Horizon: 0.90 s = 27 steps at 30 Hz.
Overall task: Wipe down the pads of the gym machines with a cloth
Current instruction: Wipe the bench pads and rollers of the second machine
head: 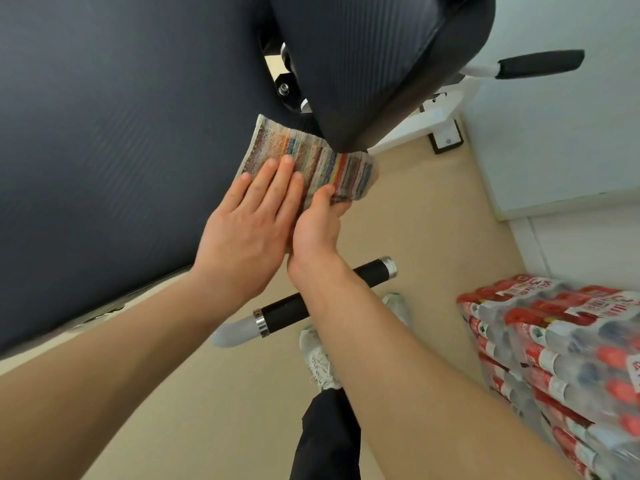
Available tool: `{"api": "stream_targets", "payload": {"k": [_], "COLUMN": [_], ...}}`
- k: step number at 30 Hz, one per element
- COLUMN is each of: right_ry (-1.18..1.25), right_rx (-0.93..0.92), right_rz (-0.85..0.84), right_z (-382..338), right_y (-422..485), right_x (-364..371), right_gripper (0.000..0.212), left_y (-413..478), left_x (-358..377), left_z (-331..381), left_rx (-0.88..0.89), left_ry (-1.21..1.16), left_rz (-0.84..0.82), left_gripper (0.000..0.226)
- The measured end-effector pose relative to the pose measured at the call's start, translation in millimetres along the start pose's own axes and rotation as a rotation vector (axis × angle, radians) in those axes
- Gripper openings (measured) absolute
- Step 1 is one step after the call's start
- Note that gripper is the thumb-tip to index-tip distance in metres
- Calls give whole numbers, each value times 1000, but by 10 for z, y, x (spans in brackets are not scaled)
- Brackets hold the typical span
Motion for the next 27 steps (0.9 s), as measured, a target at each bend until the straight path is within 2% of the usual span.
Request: {"api": "stream_targets", "payload": {"k": [4, 8, 12, 14, 17, 19, 21, 23, 25, 27], "right_ry": [-69, -309, -491, -426, -221, -105, -19, 23, 56, 63], "right_rx": [-103, -192, -227, -222, -238, -276, -278, -160, -1, 72], "right_rz": [132, 77, 23, 23, 160, 287, 328, 220, 56, -23], "right_z": [-304, -562, -801, -801, -544, -392, -202, 122, 440, 574], "right_y": [310, 620, 826, 866, 767, 627, 371, 13, -338, -470], "right_x": [-156, -254, -272, -290, -210, -84, 60, 181, 296, 345], "right_gripper": [47, 32, 34, 34, 33, 33, 44, 54, 57, 58], "left_y": [428, 586, 632, 610, 499, 346, 101, -168, -413, -521], "left_x": [-12, 68, 102, 86, 124, 63, -11, -32, -27, -25], "left_z": [360, 512, 464, 434, 340, 237, 86, -121, -326, -431], "left_rx": [-44, -110, -74, -64, -10, 29, 42, 56, 80, 89], "left_ry": [-39, -84, -75, -80, -38, -5, 31, 61, 104, 99], "left_rz": [63, 139, 188, 187, 202, 160, 81, 37, -18, -19], "left_gripper": [73, 61, 59, 58, 56, 57, 65, 72, 73, 74]}}
Point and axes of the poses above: each hand's wrist, its own y-axis towards the middle knuckle, its own x-axis out of the palm, z = x × y, the point moved 1 cm from there along y, towards the middle knuckle, and after that the axes turned 3 degrees about y, right-handed, at the moved point
